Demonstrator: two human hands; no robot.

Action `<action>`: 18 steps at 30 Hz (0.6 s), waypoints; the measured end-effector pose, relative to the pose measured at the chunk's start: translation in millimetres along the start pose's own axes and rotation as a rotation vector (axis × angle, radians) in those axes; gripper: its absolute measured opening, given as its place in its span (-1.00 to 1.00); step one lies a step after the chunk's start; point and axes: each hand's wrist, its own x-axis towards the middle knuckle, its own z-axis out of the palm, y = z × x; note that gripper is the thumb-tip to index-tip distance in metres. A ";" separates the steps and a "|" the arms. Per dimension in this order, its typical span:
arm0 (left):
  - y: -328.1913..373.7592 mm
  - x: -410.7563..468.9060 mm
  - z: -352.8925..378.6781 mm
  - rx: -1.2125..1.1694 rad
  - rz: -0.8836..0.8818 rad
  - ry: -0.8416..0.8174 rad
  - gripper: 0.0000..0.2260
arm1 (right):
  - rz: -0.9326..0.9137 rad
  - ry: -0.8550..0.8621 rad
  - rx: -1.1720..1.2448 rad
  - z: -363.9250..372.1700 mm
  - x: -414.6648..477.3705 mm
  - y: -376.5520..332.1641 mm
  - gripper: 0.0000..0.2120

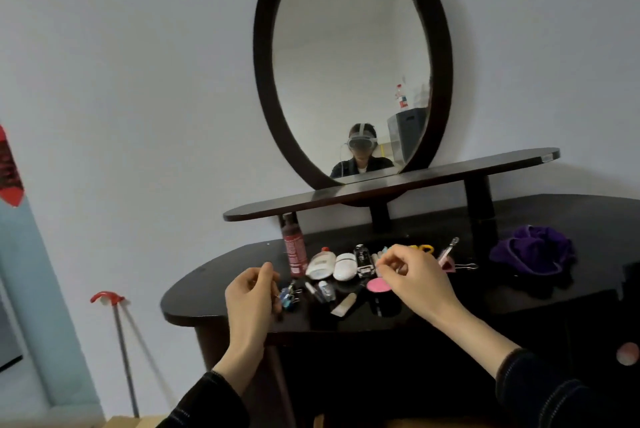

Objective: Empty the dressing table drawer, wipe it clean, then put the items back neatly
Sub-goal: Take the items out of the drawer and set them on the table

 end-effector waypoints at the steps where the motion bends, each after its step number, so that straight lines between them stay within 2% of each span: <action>1: -4.4 9.4 -8.7 0.010 -0.017 0.057 -0.71 | -0.021 0.010 -0.009 11.6 3.9 -7.9 -0.91; 5: -26.7 47.1 -22.2 0.192 -0.045 0.079 -0.73 | -0.113 0.064 -0.143 49.1 21.1 -22.9 -0.84; 9: -49.2 81.3 -8.9 0.400 0.065 0.031 -0.69 | -0.024 0.132 -0.143 53.5 31.1 -13.0 -0.84; 12: -62.5 104.7 7.7 0.411 0.096 0.035 -0.70 | 0.032 0.166 -0.100 48.7 32.2 -7.1 -0.82; 15: -76.8 124.2 22.0 0.351 0.063 0.043 -0.72 | 0.009 0.177 -0.141 50.9 32.9 -4.7 -0.82; 18: -83.8 132.3 28.2 0.299 0.018 -0.045 -0.75 | -0.007 0.169 -0.191 56.7 34.9 -3.0 -0.83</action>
